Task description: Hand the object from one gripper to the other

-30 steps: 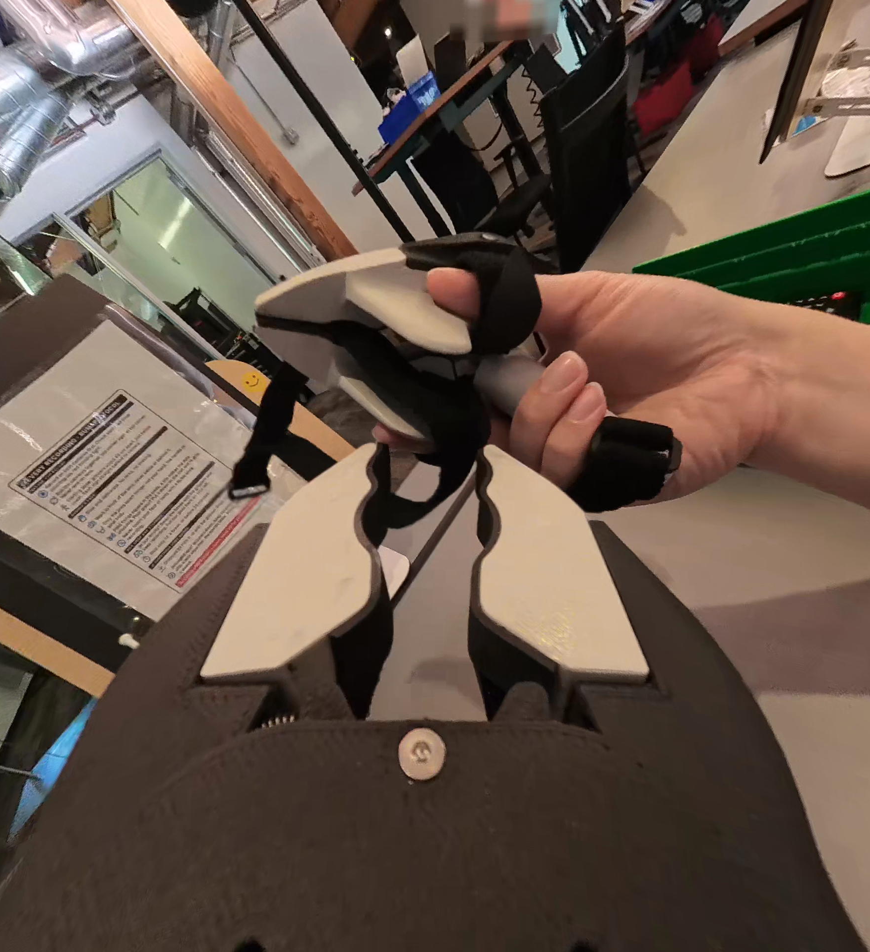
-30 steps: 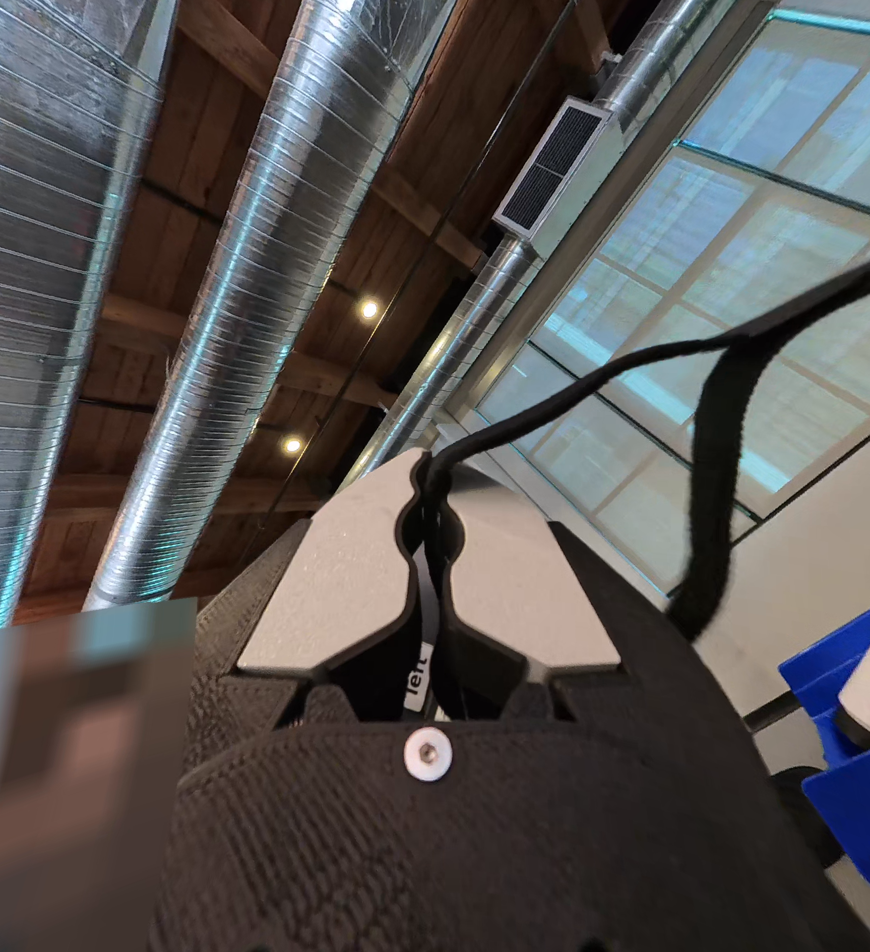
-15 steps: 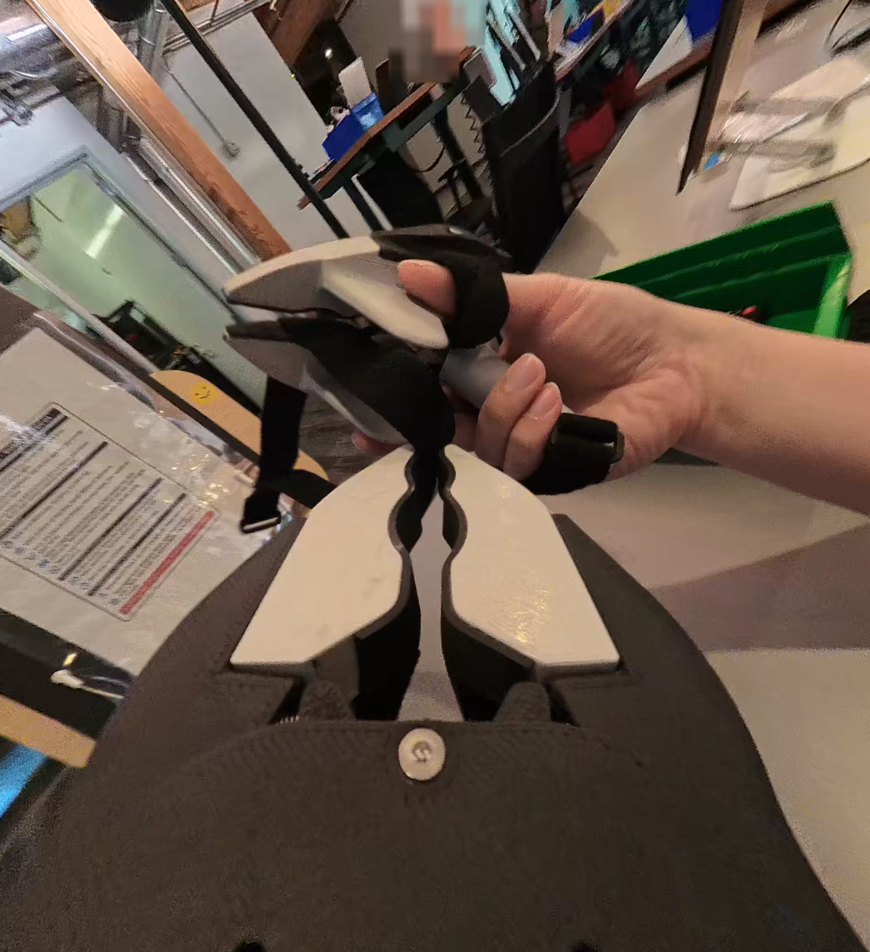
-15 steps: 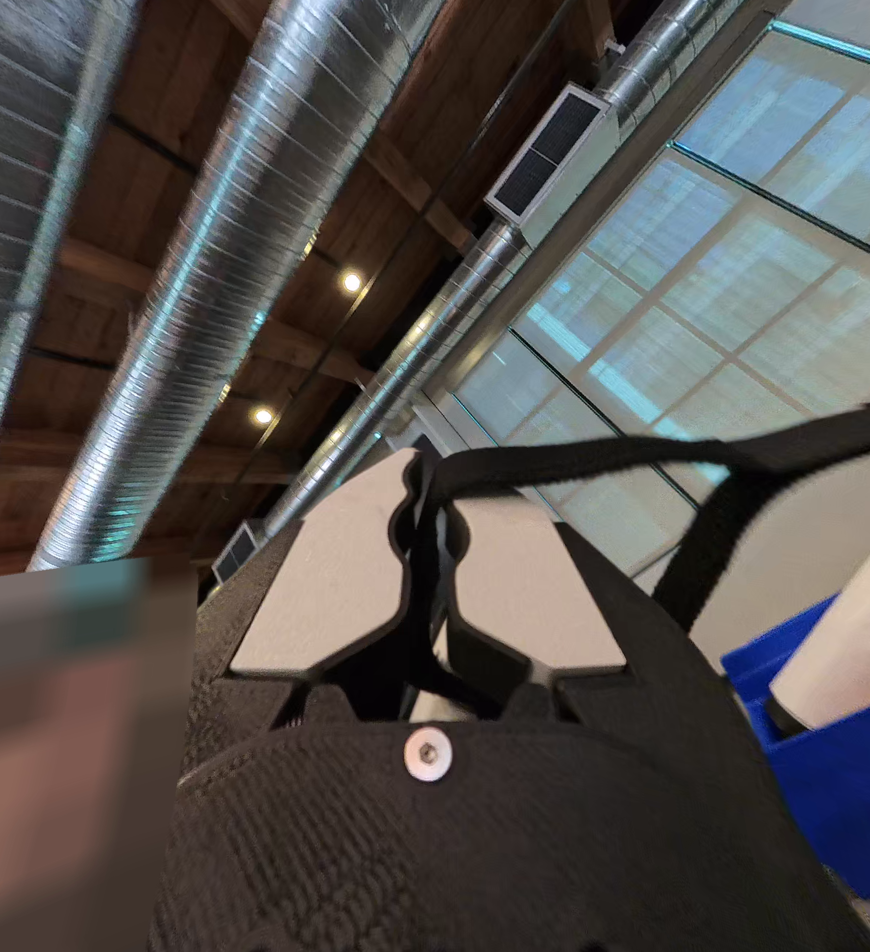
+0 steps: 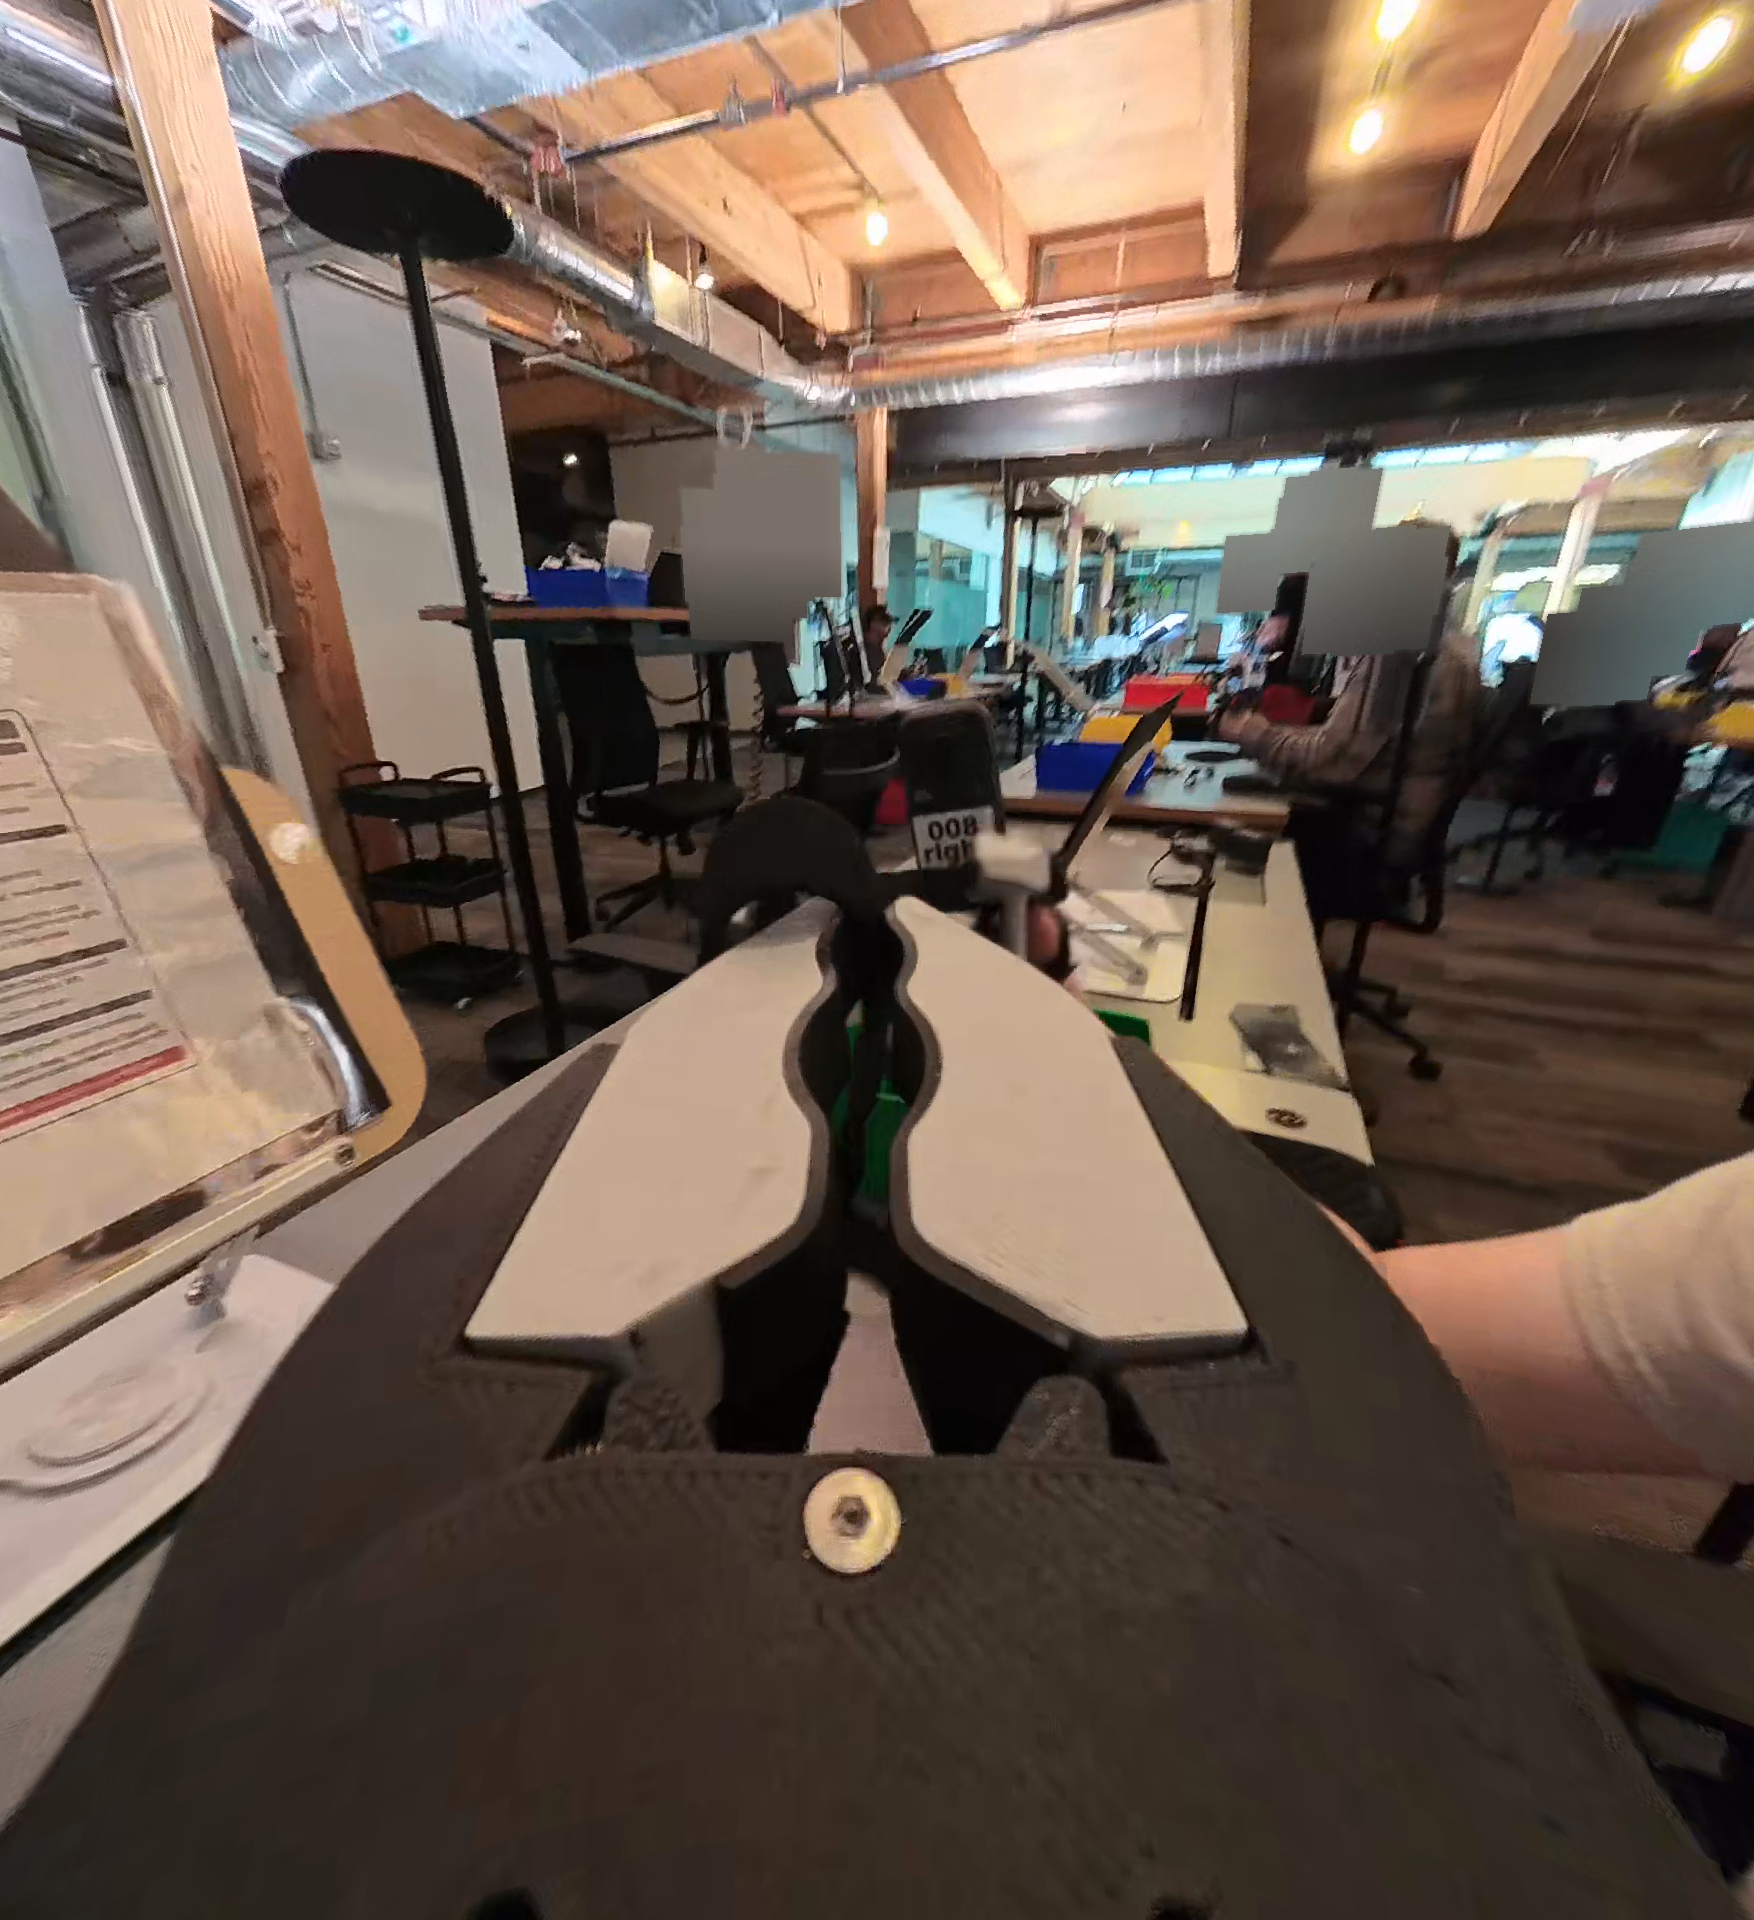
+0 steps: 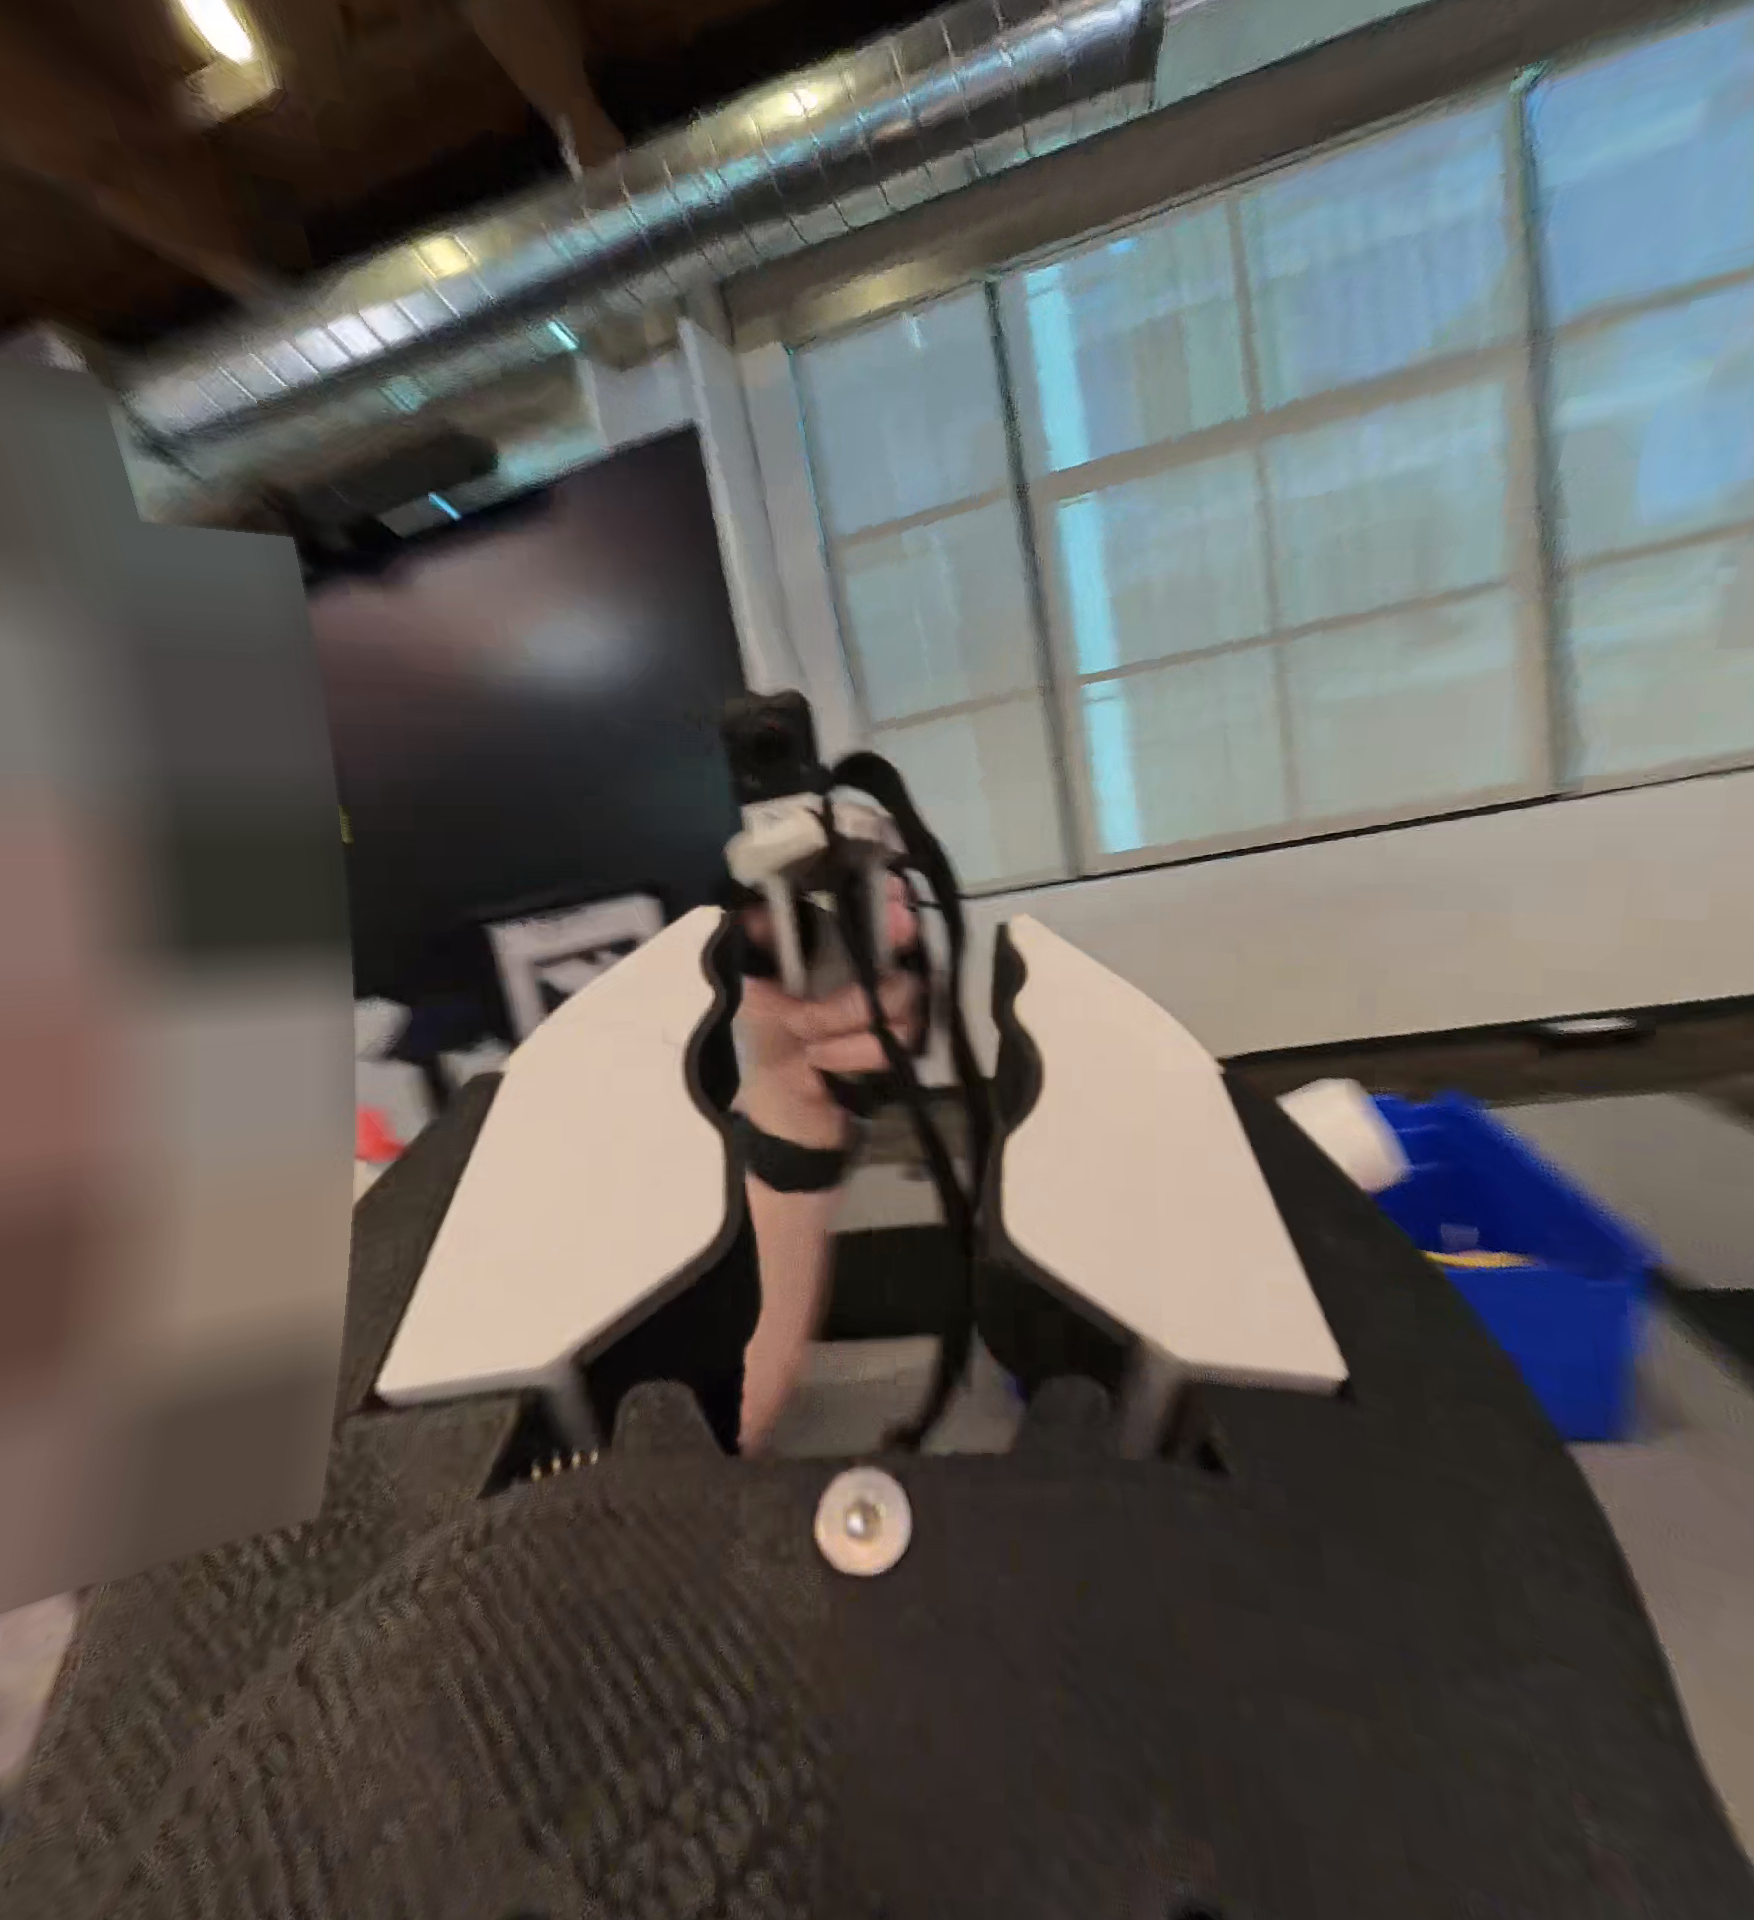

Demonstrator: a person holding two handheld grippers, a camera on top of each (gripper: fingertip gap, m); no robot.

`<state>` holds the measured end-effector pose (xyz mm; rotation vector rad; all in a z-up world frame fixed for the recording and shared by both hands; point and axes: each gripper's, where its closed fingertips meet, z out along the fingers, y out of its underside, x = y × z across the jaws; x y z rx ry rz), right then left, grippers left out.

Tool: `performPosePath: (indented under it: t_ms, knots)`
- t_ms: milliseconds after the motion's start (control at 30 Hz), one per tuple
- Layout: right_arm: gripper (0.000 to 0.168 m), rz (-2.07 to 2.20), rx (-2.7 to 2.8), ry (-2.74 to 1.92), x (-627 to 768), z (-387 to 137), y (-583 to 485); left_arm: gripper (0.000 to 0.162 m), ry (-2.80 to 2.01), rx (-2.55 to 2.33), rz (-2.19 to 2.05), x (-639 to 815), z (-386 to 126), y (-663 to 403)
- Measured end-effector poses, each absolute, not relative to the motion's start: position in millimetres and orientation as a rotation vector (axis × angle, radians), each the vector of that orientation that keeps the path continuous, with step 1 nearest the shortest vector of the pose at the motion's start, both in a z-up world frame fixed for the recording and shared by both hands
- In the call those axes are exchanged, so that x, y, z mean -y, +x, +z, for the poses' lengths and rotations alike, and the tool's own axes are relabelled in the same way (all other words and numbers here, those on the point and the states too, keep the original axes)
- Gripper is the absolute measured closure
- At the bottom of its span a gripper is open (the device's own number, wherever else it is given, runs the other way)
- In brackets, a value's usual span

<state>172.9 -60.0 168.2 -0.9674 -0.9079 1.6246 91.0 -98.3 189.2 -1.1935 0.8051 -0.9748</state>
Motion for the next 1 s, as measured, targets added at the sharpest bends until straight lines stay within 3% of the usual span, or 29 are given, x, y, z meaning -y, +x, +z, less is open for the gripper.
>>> performPosePath:
  t_ms: [33,133,400,433,467,500,533,600,700,867,1000]
  knots:
    - [0.113,1.485,0.925,-0.971,56,163,167,0.16,-1.177,-0.808,-1.007,103,192,87]
    - [0.094,1.225,0.996,-0.974,52,148,143,0.16,-1.178,-0.822,-0.994,110,194,84]
    - [0.09,1.182,1.233,-0.966,88,119,93,0.16,-1.22,-1.03,-0.951,136,173,124]
    - [0.094,1.186,1.275,-0.97,93,116,92,0.16,-1.223,-1.05,-0.937,138,170,128]
    - [0.118,1.196,1.327,-0.96,98,113,94,0.16,-1.232,-1.059,-0.922,138,168,130]
    - [0.155,1.209,1.359,-0.947,102,112,96,0.16,-1.244,-1.056,-0.905,137,166,132]
    - [0.162,1.219,1.351,-0.956,101,114,97,0.158,-1.241,-1.043,-0.898,136,167,132]
    - [0.162,1.235,1.309,-1.009,93,117,100,0.132,-1.224,-0.996,-0.886,133,173,128]
    - [0.162,1.329,1.095,-1.031,70,136,113,0.116,-1.224,-0.923,-0.855,127,181,117]
    - [0.162,1.958,0.36,-0.912,15,177,180,0.113,-1.184,-0.86,-0.664,109,186,99]
    - [0.163,2.469,-0.177,-0.723,-32,158,222,0.111,-1.151,-0.88,-0.265,78,173,95]
